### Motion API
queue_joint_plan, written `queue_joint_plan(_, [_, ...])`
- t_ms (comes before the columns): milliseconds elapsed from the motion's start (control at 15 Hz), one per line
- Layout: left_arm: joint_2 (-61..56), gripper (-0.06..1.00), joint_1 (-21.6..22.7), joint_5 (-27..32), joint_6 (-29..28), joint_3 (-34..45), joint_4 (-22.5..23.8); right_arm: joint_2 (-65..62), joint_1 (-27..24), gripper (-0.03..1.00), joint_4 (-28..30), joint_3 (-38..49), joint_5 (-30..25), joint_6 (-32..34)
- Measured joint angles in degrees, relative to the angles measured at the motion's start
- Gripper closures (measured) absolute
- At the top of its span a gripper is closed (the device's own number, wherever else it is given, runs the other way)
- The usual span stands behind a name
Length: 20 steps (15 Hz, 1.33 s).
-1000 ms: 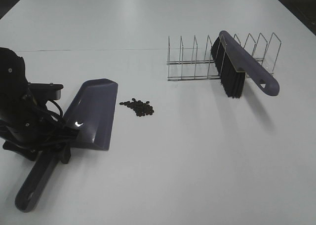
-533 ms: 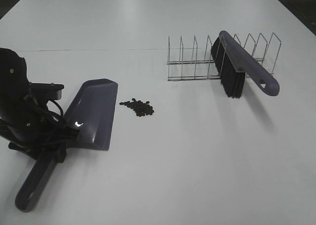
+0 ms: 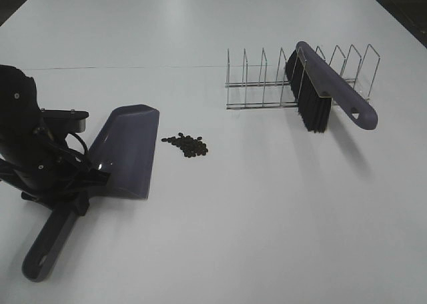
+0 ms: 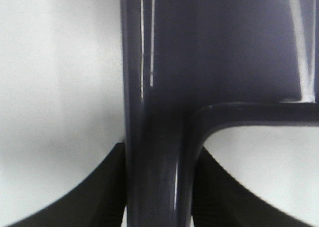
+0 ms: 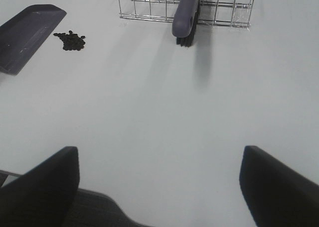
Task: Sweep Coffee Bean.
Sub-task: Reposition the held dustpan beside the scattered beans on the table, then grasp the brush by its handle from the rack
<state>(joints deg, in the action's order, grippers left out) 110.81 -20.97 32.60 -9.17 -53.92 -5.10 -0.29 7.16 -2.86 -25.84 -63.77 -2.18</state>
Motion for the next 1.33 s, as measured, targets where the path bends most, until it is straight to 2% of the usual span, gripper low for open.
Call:
queue_joint_plan(600, [-8.54,0.63,0.0,9.74,0.23,0.23,1.95,0.0,0.0,0.17,0.0,0.0,0.0,0.0])
queue_joint_plan(867, [-8.59,0.63,0.0,5.84,-3.27,2.75,3.78,0.92,0.0,0.17,-0.06,0.0,0.0,-0.97])
queue_joint_plan(1067, [-8.59,0.63,0.0,3.67,-4.7,5.79,4.64,5.27,0.0,0.11,-1.15,-0.74,0.06,-3.55])
queue_joint_plan(1200, [-8.59,0.63,0.0,3.38,-4.76,5.84,4.64,14.73,0.0,0.05,-1.26,-5.1,-1.43,-0.74])
queue_joint_plan(1333, [-8.59,0.63,0.0,3.38,-4.81,5.84,4.7,24.24,0.0,0.03,-1.32,-9.28,-4.35,0.63])
